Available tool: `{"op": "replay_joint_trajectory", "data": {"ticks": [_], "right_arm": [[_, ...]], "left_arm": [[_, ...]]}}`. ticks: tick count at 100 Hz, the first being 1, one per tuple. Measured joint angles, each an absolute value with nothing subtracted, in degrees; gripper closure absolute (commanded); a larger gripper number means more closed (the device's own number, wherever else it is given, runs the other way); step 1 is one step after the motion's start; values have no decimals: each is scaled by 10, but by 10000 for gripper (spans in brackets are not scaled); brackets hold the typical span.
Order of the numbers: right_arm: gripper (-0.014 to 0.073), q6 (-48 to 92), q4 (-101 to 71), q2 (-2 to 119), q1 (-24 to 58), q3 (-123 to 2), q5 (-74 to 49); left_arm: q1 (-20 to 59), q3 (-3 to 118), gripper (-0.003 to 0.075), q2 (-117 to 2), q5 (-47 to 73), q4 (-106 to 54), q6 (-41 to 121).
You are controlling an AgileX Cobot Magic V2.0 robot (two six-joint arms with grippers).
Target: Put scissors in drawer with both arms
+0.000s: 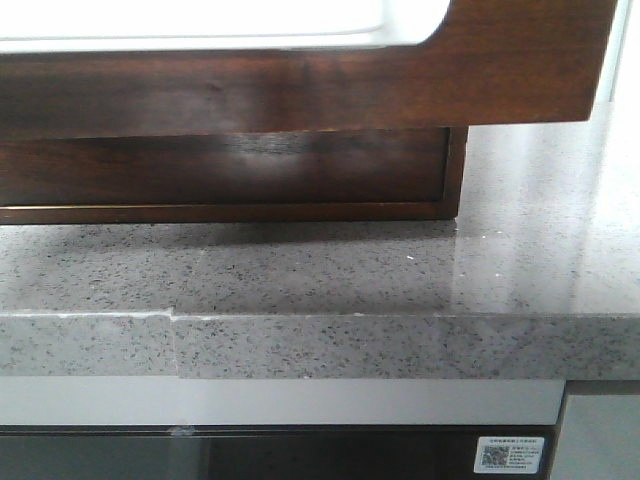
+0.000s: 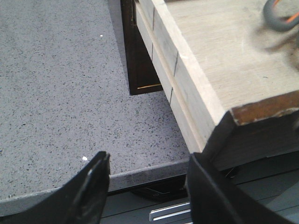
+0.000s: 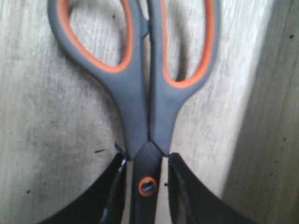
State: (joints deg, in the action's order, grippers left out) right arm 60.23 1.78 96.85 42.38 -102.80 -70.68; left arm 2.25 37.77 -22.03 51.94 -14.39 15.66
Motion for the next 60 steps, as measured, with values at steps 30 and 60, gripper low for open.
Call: {"op": "replay_joint_trajectory", "data": {"ticks": [30,60], "right_arm": [[384,509,18,931,424,-1071,-716],[384,338,17,790,408,-1055,-721]], "left_arm": [[22,378,374,-220,519,-144,157],[22,378,374,-220,519,-144,157]]}}
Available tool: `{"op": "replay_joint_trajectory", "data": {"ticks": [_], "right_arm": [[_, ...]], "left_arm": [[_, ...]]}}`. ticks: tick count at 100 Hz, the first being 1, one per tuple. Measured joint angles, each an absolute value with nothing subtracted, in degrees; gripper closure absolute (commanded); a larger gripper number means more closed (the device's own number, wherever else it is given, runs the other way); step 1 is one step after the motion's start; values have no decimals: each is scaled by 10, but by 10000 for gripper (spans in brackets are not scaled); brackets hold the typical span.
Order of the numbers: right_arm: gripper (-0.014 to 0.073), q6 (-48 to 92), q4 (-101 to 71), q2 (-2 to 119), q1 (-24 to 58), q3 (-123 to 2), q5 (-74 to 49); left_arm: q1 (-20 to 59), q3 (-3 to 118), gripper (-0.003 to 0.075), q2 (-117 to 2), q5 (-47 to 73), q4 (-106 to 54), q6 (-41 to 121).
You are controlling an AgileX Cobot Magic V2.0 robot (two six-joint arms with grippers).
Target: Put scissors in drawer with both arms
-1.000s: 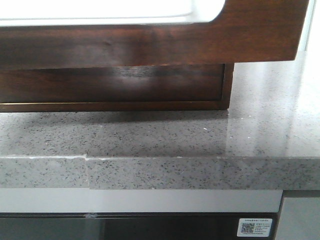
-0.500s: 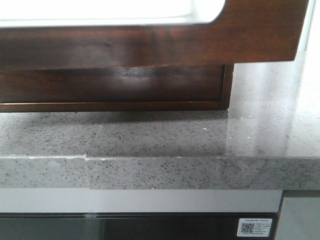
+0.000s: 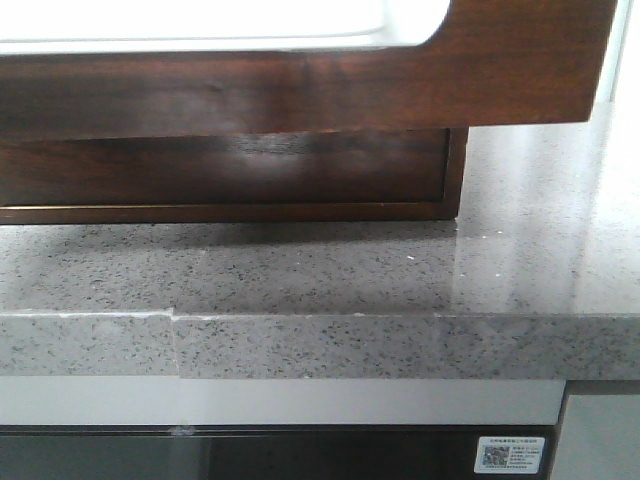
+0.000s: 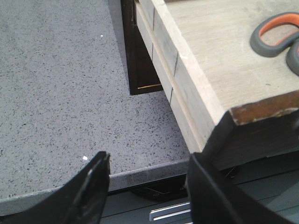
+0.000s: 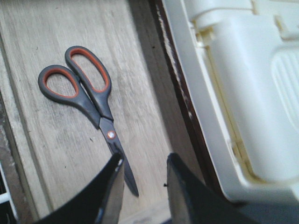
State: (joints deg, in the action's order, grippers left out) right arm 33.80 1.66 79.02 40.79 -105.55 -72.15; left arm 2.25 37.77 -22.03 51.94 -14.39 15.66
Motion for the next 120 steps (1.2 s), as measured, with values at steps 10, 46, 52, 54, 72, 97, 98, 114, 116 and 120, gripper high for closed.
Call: {"op": "replay_joint_trajectory", "data": {"ticks": [10,46,52,54,72,97,98,114,116,120], "right_arm": [[384,271,17,728,361,-999,-721],[384,59,19,455,173,-601,-537],[384,29,19,415,167,-544,-502],[384,22,18,401,165,-525,-492],[384,0,0,311,163,-409,-441],[607,0,0,286,163,-382,-430],[626,0,0,286,163,-382,-430],[662,0,0,286,163,-382,-429],[662,0,0,286,163,-382,-429],[662,0,0,286,163,-382,-429]], "left_arm": [[22,378,374,-220,519,-144,157],[22,378,374,-220,519,-144,157],[22,378,374,-220,519,-144,157],[22,378,374,-220,519,-144,157],[22,378,375,-220,519,-144,157],[22,378,585,-220,519,-144,157],[22,378,594,-220,519,-144,157],[22,378,740,-220,519,-144,157],[22,378,741,-220,519,-144,157],[22,378,741,-220,519,-144,157]]}}
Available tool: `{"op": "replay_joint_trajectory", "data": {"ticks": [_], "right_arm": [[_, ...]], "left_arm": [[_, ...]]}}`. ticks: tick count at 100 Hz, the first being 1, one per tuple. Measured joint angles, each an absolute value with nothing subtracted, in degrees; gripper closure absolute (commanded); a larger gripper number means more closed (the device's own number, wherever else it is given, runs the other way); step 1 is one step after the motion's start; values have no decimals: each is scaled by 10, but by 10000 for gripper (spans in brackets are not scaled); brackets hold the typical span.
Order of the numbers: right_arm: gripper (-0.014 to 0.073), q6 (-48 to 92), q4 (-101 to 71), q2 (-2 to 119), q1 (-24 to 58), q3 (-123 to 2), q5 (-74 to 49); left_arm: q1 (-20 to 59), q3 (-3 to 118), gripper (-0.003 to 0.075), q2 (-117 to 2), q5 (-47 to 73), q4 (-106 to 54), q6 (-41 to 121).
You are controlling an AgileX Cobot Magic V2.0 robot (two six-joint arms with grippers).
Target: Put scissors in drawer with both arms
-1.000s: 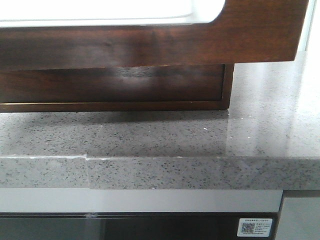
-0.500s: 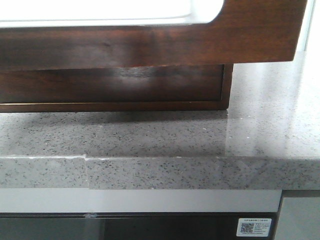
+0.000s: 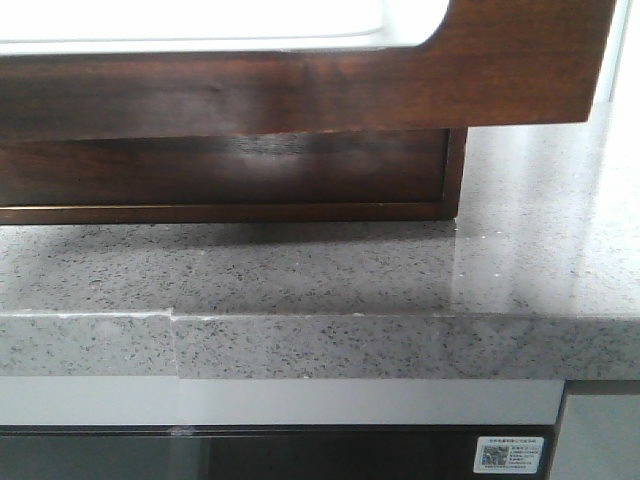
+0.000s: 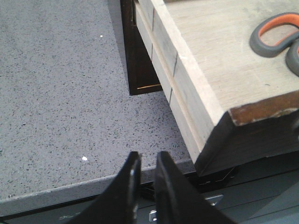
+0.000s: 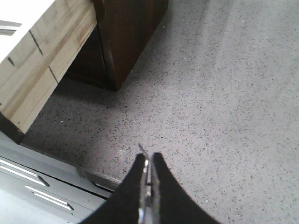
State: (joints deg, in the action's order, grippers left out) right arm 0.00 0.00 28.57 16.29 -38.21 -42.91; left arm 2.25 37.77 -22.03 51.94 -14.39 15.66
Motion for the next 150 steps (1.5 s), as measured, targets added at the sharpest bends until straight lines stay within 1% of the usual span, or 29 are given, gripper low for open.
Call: {"op": "replay_joint_trajectory", "data": {"ticks": [50,59,68,77,93,101,116,123,134,150], "right_arm": [[662,0,0,285,163,-382,-434],[662,0,0,285,163,-382,-434],[662,0,0,285,163,-382,-434],[662,0,0,285,163,-382,-435],[662,0,0,285,163,-382,-434],[662,0,0,285,163,-382,-434],[662,0,0,285,163,-382,-434],[662,0,0,285,163,-382,-435],[662,0,0,285,163,-382,-435],[662,0,0,285,163,-382,-436]], "left_arm": [[24,377,741,-219,523,-144,157],[25,367,741,-193,519,-144,157],[25,341,741,-139,503,-137,157],[25,291,741,-82,449,-127,153],[25,166,741,-29,295,-96,142],[28,108,741,-13,232,-53,93],[32,31,741,2,163,25,10],[33,4,741,2,127,33,0],[33,3,741,2,77,36,-7],[33,3,741,2,60,37,-8]]}}
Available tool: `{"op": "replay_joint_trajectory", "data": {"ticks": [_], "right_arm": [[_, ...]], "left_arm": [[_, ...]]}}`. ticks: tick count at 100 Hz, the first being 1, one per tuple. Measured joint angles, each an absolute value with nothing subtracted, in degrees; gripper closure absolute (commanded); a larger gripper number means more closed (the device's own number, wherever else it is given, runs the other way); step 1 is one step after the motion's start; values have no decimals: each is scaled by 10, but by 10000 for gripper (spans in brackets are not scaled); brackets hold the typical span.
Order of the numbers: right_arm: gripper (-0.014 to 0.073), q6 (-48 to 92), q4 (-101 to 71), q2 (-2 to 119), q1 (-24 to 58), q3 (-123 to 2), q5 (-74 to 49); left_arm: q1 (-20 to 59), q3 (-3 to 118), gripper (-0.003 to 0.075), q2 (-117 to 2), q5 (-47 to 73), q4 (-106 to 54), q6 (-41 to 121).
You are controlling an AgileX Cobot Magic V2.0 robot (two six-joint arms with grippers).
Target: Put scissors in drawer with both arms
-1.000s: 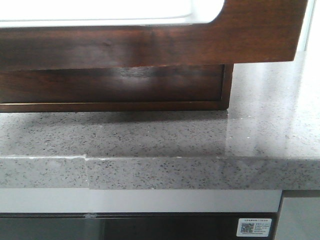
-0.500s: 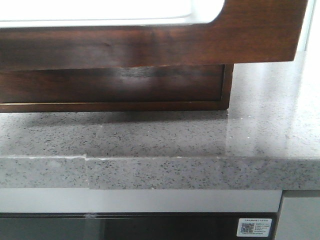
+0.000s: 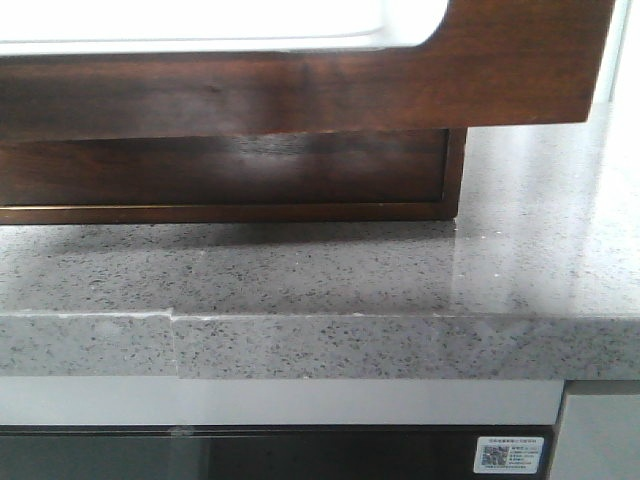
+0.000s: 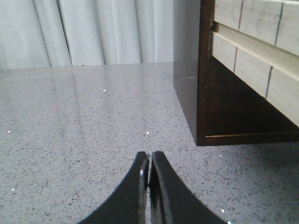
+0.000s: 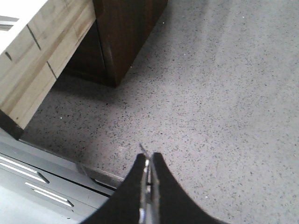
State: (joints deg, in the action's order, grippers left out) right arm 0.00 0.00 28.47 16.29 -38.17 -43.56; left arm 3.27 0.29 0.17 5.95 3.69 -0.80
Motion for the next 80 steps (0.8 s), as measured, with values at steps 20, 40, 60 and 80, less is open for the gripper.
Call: {"op": "replay_joint_trajectory", "data": {"ticks": [20,40,60,80], "right_arm": [[662,0,0,285,163,-382,-436],[662,0,0,285,163,-382,-436],[662,0,3,285,163,-382,-436],[662,0,19,217,129,-314,-349]], "left_arm": [[34,3,741,2,55,37,-8],[34,3,741,2,55,38,-8],[34,3,741,2,55,38,-9],[34,3,741,2,55,38,-9]]}}
